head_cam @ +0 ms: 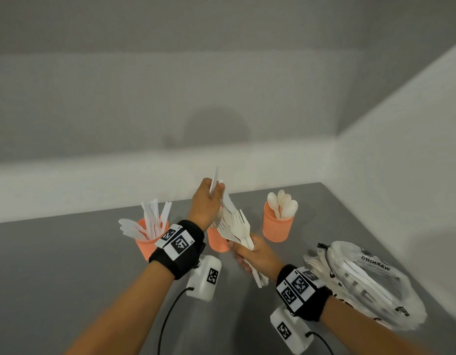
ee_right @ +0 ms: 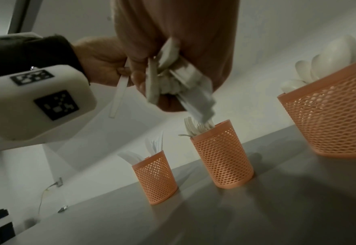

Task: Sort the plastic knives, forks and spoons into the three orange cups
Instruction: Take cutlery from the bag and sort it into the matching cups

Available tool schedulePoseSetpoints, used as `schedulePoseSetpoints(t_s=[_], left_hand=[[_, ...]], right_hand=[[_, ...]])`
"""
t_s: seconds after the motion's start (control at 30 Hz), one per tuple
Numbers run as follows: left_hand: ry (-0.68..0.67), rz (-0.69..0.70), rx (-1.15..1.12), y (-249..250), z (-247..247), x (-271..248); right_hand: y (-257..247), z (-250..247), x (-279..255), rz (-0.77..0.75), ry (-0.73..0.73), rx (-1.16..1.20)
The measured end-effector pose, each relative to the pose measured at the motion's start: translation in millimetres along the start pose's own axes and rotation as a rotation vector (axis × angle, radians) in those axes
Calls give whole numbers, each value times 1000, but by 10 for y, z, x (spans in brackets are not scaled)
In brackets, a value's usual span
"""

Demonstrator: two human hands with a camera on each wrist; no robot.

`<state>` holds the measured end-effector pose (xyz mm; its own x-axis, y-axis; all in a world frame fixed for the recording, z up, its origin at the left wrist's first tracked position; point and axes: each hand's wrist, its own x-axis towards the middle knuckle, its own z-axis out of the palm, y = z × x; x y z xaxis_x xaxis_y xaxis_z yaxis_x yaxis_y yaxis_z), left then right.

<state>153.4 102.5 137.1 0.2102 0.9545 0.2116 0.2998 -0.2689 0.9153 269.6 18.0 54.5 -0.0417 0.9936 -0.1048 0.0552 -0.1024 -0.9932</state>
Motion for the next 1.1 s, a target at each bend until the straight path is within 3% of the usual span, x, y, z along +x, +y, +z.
schedulePoseSetpoints(t_s=[0.23,0.33,0.47,0.53,0.6,0.67,0.8,0.87,0.97,1.03,1.1], left_hand=[[-132,-36,-85,-64,29,-25],[38,-25,-103,-13,-36,62],[329,-30,-366,39,-351,192],[376,-36,-447,-32,-478,215],[329,-88,-477,-139,-499,160],[194,-176,-397,-275,-431,29],[-287,-376,-430,-407,-213,-380],[-434,-392,-524,-355,-143,-521],[-452,-348,-503,-268,-103,-566],[-386,-357,-458,-244,-60,-562],[-264,-423,-412,-239,11,-522]], right_hand=[[-31,8,-35,43,-37,60],[-44,5,-63,89,-57,70],[-40,-31,-86,148,-85,129],[-36,-47,-80,175,-75,212],[-50,-39,-57,199,-69,348],[-107,4,-38,225,-93,473],[-204,133,2,315,-215,564],[-211,183,23,347,-298,542],[-206,203,27,389,-467,481],[-182,186,23,432,-585,471],[-186,186,26,459,-564,423]])
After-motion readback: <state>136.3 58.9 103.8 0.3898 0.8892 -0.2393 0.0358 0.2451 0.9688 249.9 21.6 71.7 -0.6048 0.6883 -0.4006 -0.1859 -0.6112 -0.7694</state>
